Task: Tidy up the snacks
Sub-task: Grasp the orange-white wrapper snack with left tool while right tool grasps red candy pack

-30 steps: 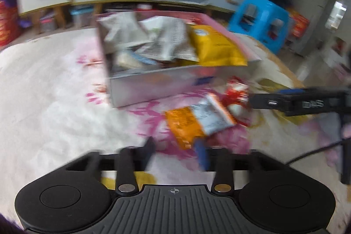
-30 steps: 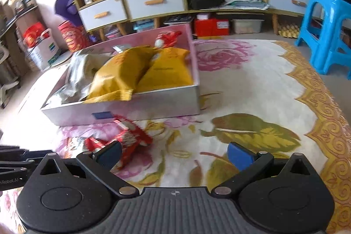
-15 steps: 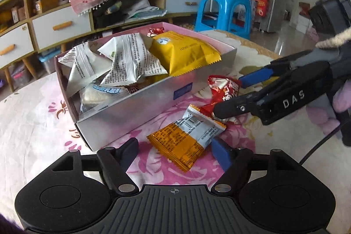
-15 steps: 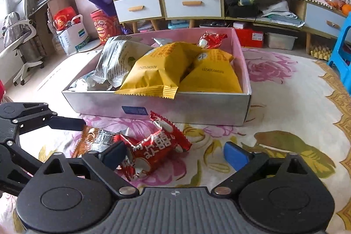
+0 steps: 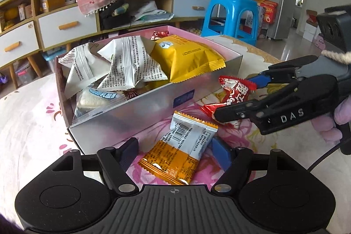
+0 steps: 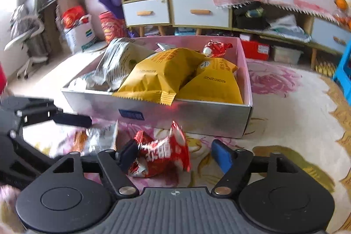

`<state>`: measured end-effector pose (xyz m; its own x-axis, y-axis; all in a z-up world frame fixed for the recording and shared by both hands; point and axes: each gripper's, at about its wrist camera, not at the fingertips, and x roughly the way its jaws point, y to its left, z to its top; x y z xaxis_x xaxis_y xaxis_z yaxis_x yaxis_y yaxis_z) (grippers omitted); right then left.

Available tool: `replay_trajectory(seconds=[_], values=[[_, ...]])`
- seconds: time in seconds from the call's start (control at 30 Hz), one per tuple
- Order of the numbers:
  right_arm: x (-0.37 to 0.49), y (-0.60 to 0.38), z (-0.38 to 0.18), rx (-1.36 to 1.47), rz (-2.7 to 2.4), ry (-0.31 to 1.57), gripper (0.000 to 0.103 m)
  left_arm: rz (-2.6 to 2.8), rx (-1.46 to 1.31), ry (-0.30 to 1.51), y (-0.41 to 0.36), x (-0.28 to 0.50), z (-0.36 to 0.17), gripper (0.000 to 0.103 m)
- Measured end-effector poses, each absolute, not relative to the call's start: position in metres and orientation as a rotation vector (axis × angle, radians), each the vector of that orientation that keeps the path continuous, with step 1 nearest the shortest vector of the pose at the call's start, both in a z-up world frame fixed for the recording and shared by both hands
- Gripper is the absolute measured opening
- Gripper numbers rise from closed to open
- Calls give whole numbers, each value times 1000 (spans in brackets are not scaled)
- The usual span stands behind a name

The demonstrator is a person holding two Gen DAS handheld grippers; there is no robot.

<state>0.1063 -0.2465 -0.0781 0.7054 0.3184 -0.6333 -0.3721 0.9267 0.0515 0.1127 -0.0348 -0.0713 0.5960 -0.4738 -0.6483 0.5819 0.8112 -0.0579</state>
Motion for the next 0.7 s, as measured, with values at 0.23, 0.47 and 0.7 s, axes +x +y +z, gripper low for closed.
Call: replay_trajectory(seconds=[0.23,0.47,0.7], values=[[103,-251,-75,-120,397,689,45,-597,151,707,-36,111,-70,68],[104,-249,-72,-132,408,699,31,-599,148,719,-42,108,-66,47],[104,-247,-70,-144,411,706,29,-590,159,723,-47,104,-63,37]])
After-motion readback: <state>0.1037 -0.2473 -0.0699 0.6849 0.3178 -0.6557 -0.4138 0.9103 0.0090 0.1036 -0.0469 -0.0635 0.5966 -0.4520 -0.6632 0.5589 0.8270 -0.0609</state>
